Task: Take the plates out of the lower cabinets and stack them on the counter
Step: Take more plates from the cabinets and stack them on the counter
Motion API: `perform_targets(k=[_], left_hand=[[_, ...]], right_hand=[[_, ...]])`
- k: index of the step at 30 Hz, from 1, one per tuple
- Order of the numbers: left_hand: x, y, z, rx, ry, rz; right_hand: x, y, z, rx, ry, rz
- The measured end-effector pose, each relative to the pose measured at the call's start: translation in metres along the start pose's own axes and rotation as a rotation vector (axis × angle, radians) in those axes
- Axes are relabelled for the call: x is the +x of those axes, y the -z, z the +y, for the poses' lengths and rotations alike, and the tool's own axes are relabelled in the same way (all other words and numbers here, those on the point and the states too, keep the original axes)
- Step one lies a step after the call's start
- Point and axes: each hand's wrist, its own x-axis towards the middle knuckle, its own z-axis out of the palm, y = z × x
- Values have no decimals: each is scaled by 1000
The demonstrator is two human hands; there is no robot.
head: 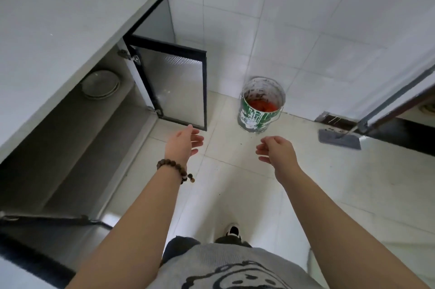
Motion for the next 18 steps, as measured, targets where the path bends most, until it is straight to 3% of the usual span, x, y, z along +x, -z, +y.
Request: perform_targets(k=[6, 18], left_hand=[[32, -12, 18, -66, 22, 158], [117, 15, 41, -202, 61, 371]], right_hand=[[64, -23, -33, -65, -2, -133], [162, -135, -74, -223, -21, -382]])
